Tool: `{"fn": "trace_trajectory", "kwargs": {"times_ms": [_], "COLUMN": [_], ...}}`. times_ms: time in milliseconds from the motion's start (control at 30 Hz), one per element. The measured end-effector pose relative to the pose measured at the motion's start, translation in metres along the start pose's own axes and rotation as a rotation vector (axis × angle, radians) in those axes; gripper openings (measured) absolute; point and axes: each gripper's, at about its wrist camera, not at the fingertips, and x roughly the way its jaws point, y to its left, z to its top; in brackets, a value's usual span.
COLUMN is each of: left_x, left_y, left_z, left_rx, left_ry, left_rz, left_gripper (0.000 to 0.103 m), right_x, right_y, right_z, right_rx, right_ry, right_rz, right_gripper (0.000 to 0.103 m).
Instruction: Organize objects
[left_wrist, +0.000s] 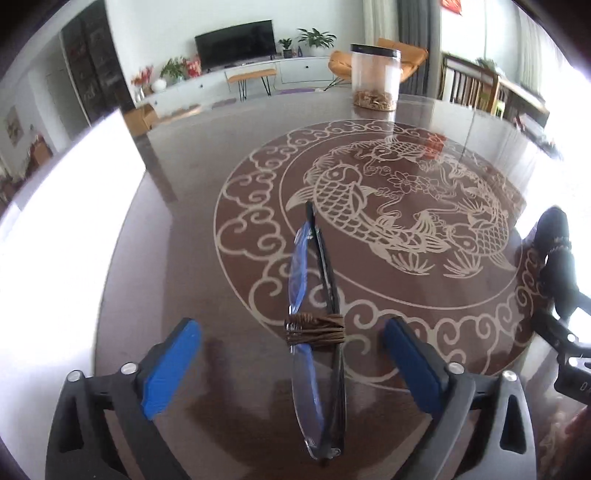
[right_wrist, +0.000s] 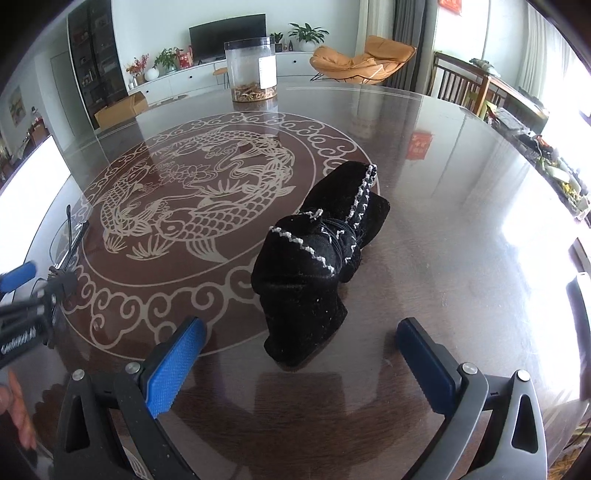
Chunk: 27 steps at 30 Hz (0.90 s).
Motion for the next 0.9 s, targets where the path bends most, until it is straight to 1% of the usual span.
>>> {"fn": "trace_trajectory", "kwargs": {"times_ms": [33, 67, 900], "left_x": [0.0026, 0.0023, 0.0045], "left_y": [0.0035, 0.0022, -0.0033], "left_z": [0.0001, -0.0006, -0.0022], "left_rx": [-0.021, -0.033, -0.031], "left_ry": [0.011, 0.013, 0.008], "left_rz": [-0.017, -0.028, -0.025], "left_gripper": [0.103, 0.103, 0.103], "right_x": [-0.0005, -0.0006, -0.0001], "right_y": [-0.0004, -0.0003, 0.0008], "right_z": [-0.002, -0.0028, -0.0046], "right_rx": [0.007, 0.007, 0.006], "right_ry": [-0.021, -0.02, -0.022], "right_rz": [-0.001, -0.004, -0.003], "right_gripper": [0.103, 0.103, 0.103]}}
